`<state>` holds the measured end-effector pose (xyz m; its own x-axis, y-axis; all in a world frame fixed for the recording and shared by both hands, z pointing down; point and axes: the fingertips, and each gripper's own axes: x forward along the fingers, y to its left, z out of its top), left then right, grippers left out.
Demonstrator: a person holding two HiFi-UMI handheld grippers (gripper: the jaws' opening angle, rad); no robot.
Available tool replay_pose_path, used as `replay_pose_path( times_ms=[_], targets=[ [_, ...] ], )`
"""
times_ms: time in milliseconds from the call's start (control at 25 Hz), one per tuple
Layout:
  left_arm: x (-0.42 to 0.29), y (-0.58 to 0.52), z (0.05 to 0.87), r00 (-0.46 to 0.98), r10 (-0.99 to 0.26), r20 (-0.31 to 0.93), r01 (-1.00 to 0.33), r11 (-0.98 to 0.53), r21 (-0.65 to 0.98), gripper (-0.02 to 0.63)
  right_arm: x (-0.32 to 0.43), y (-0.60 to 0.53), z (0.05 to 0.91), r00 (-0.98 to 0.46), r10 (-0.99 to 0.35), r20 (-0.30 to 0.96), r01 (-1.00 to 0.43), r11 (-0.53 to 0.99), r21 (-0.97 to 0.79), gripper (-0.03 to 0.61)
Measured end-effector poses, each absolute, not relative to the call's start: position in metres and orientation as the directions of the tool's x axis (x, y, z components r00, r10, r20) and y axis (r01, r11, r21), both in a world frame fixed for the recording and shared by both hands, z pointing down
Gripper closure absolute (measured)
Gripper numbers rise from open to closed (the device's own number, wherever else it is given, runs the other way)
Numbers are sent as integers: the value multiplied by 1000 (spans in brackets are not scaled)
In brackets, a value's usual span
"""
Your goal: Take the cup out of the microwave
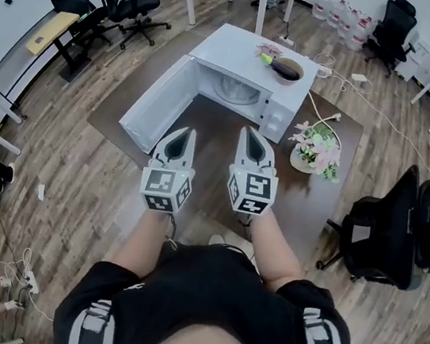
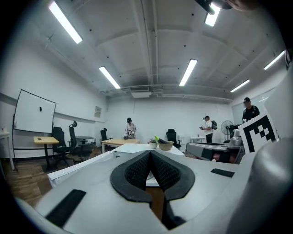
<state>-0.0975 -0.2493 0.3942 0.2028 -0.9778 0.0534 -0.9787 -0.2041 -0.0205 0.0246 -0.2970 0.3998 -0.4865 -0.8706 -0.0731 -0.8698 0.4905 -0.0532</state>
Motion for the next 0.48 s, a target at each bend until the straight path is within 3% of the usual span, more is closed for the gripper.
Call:
replay_pose_path(
  times_ms=[200, 480],
  targets=[
    [-93, -282, 396, 254, -967, 19, -967, -254, -17, 612, 32, -315, 408, -426, -903, -59, -902, 429, -53, 578],
    [-97, -334, 398, 432, -902, 18, -901, -433, -19, 612, 20, -346, 414, -295, -954, -56, -954, 297, -47, 578]
  ],
)
